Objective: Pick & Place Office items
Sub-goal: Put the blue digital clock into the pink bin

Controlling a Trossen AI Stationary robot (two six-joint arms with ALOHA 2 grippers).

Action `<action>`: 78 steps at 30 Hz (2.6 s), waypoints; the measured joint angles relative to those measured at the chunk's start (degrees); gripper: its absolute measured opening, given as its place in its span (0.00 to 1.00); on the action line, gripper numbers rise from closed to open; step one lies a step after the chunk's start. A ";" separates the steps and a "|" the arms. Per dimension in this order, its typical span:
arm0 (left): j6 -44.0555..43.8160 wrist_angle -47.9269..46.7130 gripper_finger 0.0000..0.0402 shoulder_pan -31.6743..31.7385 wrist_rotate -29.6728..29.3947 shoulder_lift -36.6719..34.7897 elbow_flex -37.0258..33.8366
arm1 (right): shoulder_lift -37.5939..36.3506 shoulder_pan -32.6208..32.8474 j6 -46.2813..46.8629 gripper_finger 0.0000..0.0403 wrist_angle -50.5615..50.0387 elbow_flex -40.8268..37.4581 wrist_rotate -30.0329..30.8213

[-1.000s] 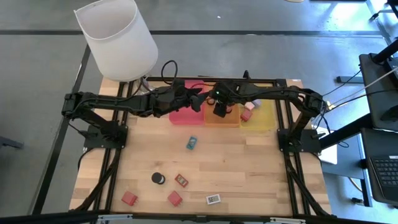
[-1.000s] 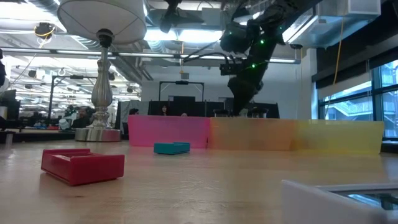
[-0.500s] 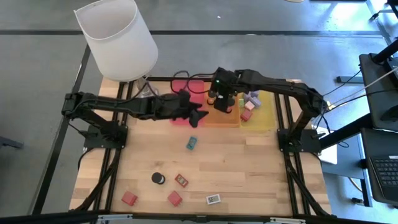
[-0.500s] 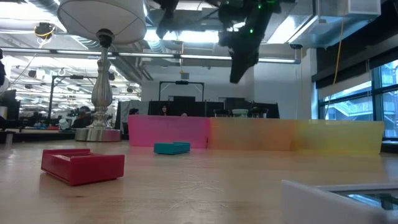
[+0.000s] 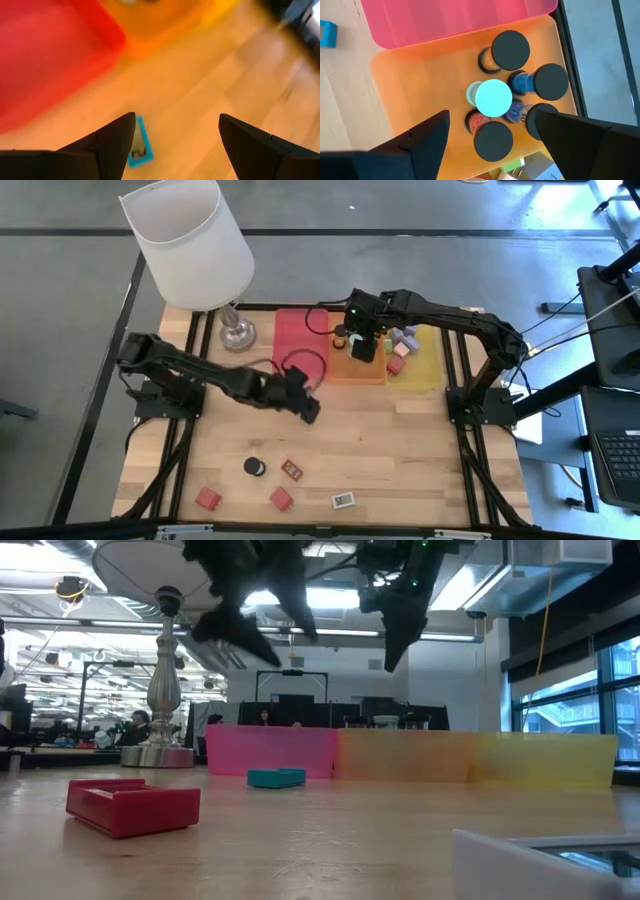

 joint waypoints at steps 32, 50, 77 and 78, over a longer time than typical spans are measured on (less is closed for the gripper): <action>5.37 -0.07 0.70 -5.06 -9.53 15.21 0.01 | 0.00 -0.02 -1.46 0.73 0.14 0.00 -0.02; -10.36 -0.47 0.70 -6.09 -7.57 23.54 0.11 | 0.02 -0.02 -1.48 0.73 1.96 -0.02 -0.20; -5.72 -0.63 0.38 -4.45 -23.09 3.97 -0.15 | 0.04 0.00 -1.70 0.73 1.93 -0.02 -0.13; -4.87 -0.64 0.38 -3.76 -24.88 3.17 -0.13 | 0.04 -0.02 -1.71 0.73 1.93 -0.02 -0.13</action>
